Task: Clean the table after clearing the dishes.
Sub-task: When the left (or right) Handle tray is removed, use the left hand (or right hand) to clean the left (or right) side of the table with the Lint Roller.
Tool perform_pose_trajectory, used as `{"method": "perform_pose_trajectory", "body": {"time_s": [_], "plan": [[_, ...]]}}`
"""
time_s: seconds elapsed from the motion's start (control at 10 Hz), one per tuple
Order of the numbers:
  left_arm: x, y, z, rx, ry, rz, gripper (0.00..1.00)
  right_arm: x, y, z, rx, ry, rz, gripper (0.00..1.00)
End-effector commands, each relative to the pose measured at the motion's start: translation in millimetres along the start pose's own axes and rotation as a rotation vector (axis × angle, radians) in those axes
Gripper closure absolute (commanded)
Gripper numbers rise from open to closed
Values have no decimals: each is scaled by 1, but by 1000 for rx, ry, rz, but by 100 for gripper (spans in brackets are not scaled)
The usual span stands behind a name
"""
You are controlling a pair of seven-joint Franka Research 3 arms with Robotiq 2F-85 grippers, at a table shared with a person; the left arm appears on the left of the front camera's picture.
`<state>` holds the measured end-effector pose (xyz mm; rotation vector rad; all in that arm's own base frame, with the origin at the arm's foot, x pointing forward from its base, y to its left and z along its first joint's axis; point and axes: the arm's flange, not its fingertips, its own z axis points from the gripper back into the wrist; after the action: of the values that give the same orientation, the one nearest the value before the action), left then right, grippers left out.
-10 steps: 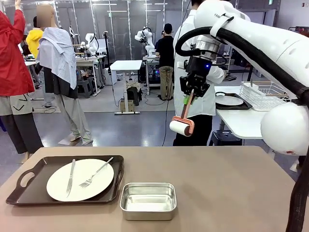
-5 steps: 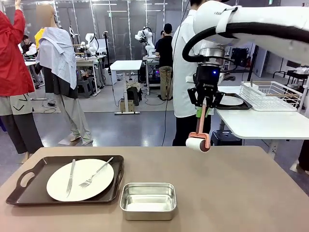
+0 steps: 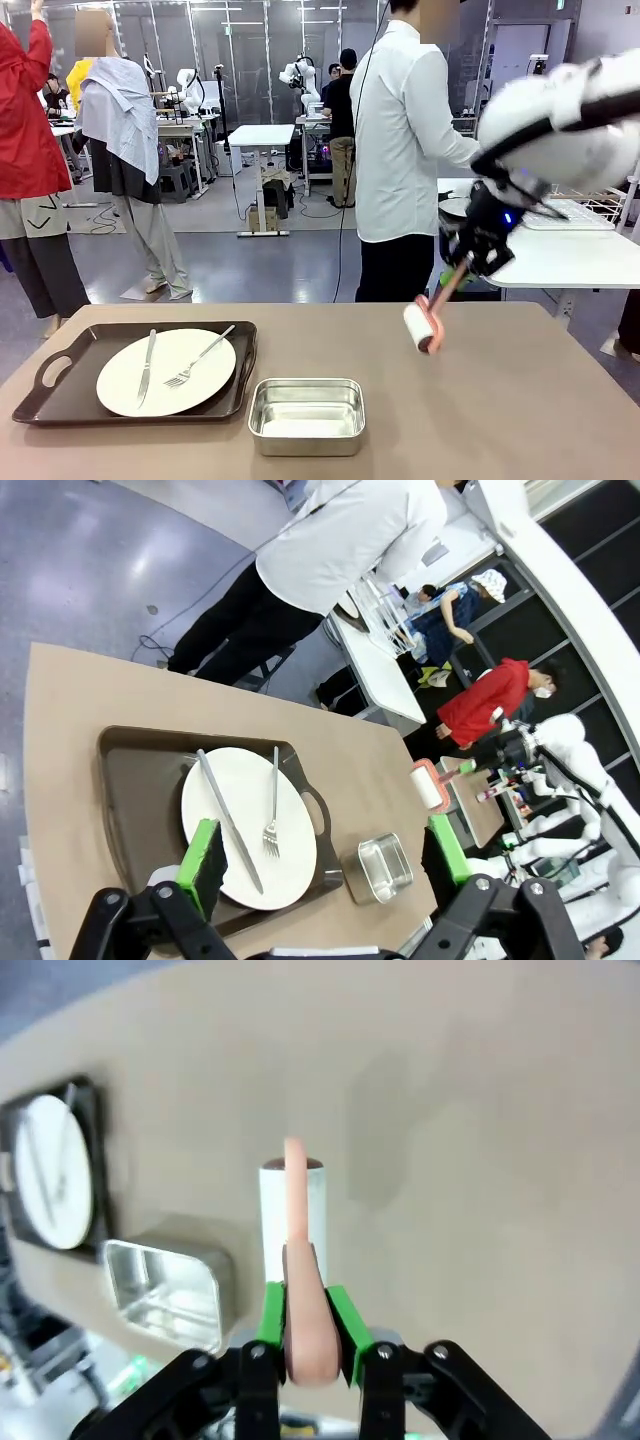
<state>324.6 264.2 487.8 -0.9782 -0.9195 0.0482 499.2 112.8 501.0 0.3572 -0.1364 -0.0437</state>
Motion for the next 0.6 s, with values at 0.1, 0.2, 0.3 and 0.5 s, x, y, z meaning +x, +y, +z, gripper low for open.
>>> {"method": "perform_pose_trajectory", "body": {"time_s": [0.1,0.2,0.3,0.5], "plan": [[1,0,2,-20,-14,-6,0,-42,-18,-25,168,-45,87,100],[1,0,2,-20,-14,-6,0,-28,-16,-19,30,-15,11,100],[1,0,2,-20,-14,-6,0,-28,-16,-19,30,-15,11,100],[1,0,2,-20,-14,-6,0,-28,-16,-19,30,-15,11,100]]}}
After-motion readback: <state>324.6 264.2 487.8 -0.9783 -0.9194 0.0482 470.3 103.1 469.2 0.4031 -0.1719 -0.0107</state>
